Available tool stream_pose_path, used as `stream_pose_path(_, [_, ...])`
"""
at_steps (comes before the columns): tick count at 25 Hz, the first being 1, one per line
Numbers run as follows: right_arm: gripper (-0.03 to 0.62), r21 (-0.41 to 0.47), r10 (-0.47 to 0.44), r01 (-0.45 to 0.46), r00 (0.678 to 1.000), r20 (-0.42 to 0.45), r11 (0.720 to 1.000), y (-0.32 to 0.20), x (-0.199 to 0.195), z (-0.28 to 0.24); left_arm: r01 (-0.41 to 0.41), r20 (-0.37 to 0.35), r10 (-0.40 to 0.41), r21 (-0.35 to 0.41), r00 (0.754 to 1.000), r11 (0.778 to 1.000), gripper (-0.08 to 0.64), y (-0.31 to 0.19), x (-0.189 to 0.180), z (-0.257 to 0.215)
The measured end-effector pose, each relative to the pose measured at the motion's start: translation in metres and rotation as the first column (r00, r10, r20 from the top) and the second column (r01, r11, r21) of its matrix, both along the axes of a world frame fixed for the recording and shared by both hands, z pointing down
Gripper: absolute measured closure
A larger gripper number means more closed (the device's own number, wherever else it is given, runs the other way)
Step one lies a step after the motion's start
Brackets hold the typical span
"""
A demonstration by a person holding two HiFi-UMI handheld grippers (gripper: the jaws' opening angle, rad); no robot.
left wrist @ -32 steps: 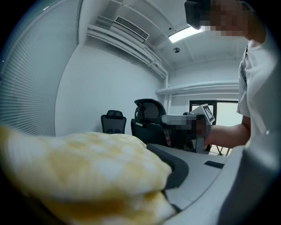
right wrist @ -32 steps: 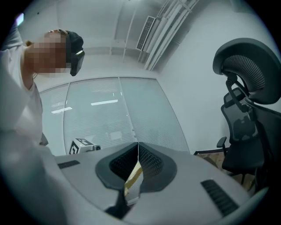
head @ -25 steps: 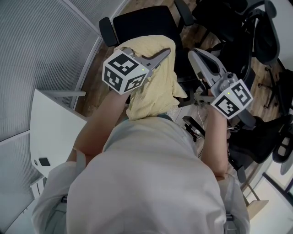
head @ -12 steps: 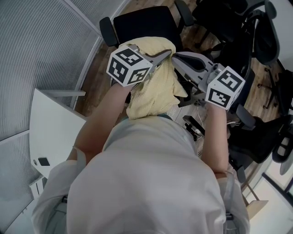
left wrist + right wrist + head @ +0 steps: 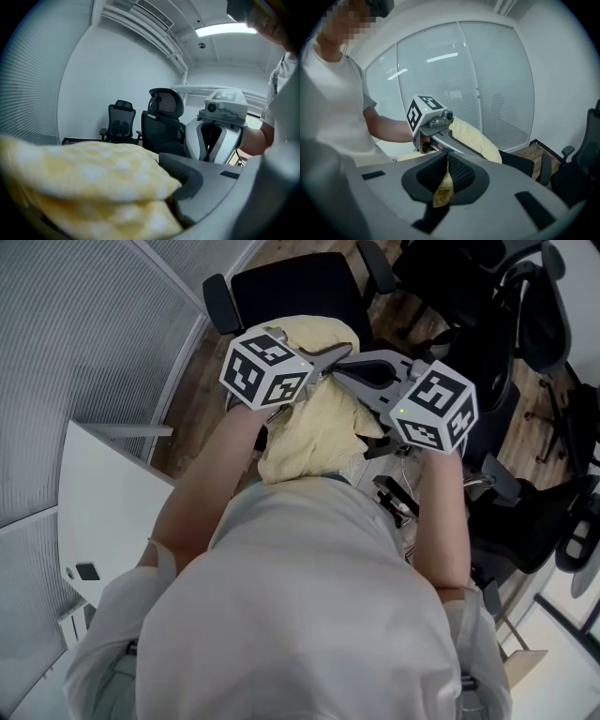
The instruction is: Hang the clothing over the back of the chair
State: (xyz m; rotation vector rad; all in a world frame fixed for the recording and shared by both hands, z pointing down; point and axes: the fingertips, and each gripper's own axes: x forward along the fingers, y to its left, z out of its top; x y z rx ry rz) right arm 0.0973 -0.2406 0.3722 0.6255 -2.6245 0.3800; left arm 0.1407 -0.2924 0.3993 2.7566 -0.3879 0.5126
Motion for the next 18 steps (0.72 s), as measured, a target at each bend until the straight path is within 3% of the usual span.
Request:
stream_pose_path(5, [0.569,-0.006,-0.057,0.056,0.984,-0.168,0.998,0.007,-0.009,0.019,0.019,-0.021,-0.019,0.001,1.0,1.0,0.463,-0.002,-0.004,-0.002])
stream_pose_path(18, [0.57,-0.093,-0.105,0.088,0.973,-0.207,0.992,0.009,-0.012,0.029,-0.021,-0.027,0.019,-0.074,0.999,0.997,0.459,0.0,-0.009,-0.002])
